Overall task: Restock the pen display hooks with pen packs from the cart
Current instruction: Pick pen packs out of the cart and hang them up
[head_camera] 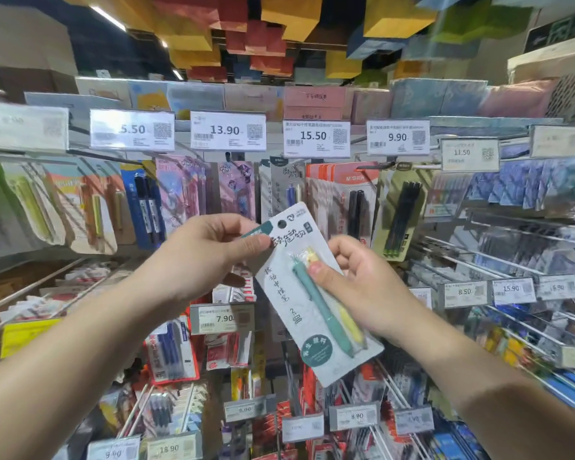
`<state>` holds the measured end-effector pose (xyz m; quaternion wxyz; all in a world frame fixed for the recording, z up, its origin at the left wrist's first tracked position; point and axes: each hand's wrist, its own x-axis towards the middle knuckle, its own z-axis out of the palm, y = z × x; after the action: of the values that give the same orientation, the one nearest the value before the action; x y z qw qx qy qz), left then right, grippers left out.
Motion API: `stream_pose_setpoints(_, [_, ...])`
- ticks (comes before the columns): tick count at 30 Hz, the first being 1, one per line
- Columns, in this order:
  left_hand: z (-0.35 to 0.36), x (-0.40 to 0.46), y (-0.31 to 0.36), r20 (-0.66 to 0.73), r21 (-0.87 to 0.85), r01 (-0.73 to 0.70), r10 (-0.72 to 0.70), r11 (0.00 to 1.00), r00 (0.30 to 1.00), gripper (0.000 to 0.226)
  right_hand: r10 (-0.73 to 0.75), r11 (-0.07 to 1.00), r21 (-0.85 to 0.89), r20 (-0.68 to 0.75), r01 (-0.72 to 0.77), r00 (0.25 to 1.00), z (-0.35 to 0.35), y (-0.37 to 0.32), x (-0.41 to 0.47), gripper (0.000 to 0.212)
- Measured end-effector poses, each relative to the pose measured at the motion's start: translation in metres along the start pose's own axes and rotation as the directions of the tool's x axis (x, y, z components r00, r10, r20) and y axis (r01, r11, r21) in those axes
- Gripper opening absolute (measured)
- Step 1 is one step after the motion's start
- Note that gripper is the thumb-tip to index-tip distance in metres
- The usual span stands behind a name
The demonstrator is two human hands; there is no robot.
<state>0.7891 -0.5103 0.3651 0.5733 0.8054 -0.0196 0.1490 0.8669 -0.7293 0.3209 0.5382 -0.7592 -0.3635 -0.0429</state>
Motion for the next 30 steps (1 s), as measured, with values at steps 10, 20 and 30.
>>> stream_pose_setpoints(10, [0.027, 0.028, 0.006, 0.005, -0.072, -0.117, 0.118, 0.99, 0.993, 0.017, 0.078, 0.914, 0.405, -0.129, -0.019, 0.989, 0.006, -0.019, 0.04, 0.004])
stream_pose_setpoints(20, [0.034, 0.049, -0.002, 0.08, -0.155, -0.041, 0.054, 0.987, 0.995, 0.016, 0.11, 0.898, 0.439, -0.286, 0.028, 0.952, 0.002, -0.016, 0.076, 0.008])
stream_pose_setpoints(30, [0.031, 0.074, 0.005, -0.137, -0.136, -0.185, 0.167, 0.973, 0.976, 0.02, -0.065, 0.943, 0.273, -0.414, 0.192, 0.908, -0.003, -0.032, 0.108, 0.029])
